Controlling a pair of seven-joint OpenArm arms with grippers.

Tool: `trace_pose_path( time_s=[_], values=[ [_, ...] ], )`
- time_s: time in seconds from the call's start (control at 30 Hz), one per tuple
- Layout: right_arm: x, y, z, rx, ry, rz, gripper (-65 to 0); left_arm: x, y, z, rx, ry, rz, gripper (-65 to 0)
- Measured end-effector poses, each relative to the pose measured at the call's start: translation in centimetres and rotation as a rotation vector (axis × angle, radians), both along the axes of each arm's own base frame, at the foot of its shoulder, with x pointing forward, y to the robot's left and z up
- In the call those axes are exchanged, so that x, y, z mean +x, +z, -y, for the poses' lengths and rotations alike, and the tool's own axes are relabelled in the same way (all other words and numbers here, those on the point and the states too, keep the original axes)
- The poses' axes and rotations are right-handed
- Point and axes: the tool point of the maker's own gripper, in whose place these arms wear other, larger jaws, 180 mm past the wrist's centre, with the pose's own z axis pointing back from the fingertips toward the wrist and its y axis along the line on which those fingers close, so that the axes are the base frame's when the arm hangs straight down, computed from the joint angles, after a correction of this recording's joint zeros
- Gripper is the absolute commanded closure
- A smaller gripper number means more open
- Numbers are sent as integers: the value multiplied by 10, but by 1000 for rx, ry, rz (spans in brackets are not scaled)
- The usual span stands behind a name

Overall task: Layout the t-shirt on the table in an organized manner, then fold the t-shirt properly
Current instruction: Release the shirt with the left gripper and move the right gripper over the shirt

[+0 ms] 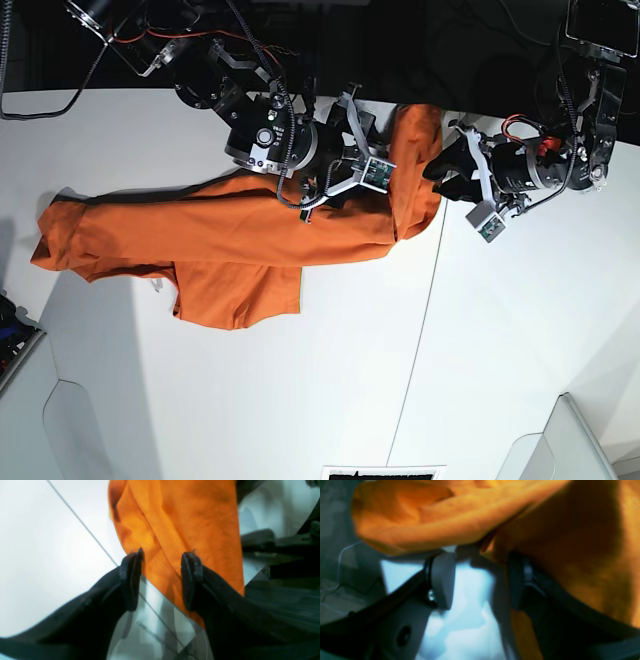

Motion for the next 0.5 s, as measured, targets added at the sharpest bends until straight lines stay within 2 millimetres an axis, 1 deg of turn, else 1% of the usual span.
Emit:
trace_pose_path(
  time_s=[0.13,0.17,0.2,0.37,0.5],
  values=[
    [10,1,5,-34,-20,49,-322,0,0,0,0,0,1,-286],
    [12,0,6,-34,-34,50,-292,0,0,0,-2,1,3,-286],
    [12,-1,7,-37,-43,49,-249,1,1,1,-5,2,6,-286],
    [18,-7,13,-61,-62,62,-6,1,1,1,-5,2,6,-286],
    [18,-7,14,-72,-62,71,0,1,-1,-1,11,0,9,-286]
  ],
)
